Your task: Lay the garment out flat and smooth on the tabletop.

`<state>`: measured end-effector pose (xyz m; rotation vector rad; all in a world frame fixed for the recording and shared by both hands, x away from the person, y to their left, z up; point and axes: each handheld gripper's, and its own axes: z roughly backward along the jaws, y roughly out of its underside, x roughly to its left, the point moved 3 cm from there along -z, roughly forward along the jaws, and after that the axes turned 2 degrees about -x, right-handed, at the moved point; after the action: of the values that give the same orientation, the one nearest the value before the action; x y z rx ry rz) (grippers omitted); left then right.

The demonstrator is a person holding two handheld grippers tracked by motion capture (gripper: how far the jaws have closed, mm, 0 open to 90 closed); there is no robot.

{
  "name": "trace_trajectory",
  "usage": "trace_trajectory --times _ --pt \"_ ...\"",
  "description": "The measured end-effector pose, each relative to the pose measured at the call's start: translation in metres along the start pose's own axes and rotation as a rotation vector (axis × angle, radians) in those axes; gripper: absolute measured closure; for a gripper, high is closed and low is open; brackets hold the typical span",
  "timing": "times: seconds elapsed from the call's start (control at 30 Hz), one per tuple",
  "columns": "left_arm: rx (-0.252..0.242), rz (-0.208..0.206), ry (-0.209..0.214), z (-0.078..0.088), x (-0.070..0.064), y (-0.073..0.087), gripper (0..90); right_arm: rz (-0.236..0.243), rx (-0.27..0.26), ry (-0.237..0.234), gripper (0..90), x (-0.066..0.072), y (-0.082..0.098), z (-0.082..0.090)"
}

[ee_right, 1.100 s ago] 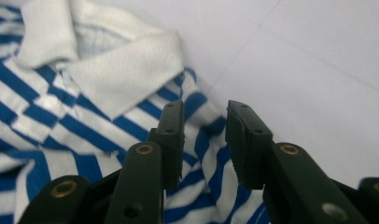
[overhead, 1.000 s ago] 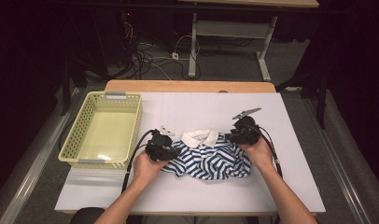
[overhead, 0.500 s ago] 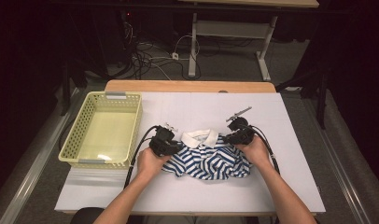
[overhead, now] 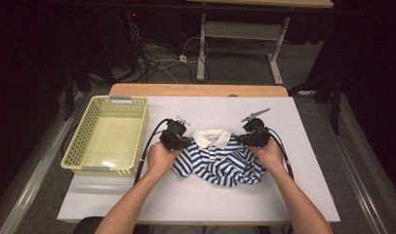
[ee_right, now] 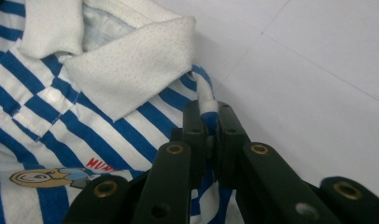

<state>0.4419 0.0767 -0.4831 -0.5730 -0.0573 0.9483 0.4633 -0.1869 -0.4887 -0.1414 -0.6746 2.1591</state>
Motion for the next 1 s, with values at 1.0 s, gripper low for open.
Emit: trace_trajectory --times 1.0 --pt "-0.034 0.039 -0.058 -0.012 0.020 -0.031 52.8 -0.095 -0.023 0.062 66.6 -0.019 -0.008 -0.006"
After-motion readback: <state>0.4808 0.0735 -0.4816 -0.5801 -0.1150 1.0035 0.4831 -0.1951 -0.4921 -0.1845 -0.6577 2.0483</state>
